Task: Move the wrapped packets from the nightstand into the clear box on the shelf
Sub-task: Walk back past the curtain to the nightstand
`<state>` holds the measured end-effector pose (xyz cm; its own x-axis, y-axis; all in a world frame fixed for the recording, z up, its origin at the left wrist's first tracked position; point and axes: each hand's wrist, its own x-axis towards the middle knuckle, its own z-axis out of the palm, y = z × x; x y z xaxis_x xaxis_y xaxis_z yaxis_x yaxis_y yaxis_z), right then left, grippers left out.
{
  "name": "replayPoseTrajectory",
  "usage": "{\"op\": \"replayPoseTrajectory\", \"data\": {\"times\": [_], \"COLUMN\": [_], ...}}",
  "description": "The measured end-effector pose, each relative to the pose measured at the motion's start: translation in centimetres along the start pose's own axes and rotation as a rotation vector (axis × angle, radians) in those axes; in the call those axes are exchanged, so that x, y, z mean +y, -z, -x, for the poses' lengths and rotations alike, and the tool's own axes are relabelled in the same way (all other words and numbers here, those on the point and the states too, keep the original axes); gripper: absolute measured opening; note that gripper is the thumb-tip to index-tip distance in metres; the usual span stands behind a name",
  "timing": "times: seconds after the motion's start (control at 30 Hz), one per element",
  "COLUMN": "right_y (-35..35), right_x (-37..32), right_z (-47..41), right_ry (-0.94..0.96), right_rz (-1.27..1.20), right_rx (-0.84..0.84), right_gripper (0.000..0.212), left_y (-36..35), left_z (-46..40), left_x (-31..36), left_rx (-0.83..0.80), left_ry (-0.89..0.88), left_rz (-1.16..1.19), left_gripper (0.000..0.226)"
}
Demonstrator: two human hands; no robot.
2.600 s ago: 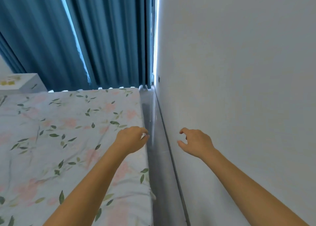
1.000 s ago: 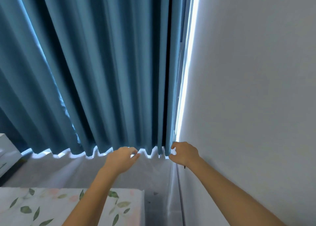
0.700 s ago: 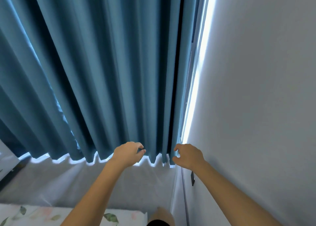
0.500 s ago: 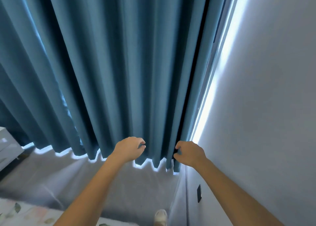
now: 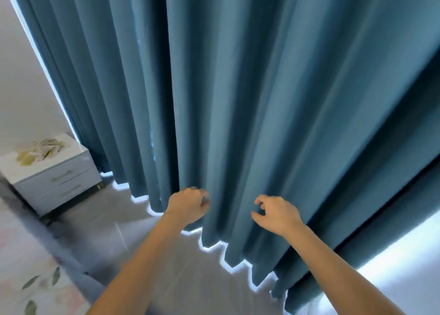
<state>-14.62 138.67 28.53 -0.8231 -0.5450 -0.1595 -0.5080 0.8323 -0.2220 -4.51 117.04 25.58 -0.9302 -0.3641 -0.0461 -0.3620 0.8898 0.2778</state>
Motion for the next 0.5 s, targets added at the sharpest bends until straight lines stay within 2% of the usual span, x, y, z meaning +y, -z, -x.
{"op": "replayPoseTrajectory", "data": {"times": [0.2,0.4,0.5], "right_y": [0.1,-3.5,-5.2], "right_x": [-8.2,-18.5,-24.3], "right_z": [-11.4,-23.8,-31.1], "right_ry": [0.225,0.451,0.545], "right_rz": [0.047,0.101,0.106], "right_rx": [-0.024,-0.105,-0.121], "right_gripper": [0.042,0.043,0.042], "left_y": [2.1,2.7,4.4], "left_z": [-4.6,-10.1,-14.7], "left_x": [-9.8,-19.9,-26.3], "left_rx": [-0.013,-0.060,-0.034], "left_ry": [0.189,0.353,0.426], "left_rz": [-0.011,-0.055,-0.069], "left_gripper": [0.032,0.036,0.036]}}
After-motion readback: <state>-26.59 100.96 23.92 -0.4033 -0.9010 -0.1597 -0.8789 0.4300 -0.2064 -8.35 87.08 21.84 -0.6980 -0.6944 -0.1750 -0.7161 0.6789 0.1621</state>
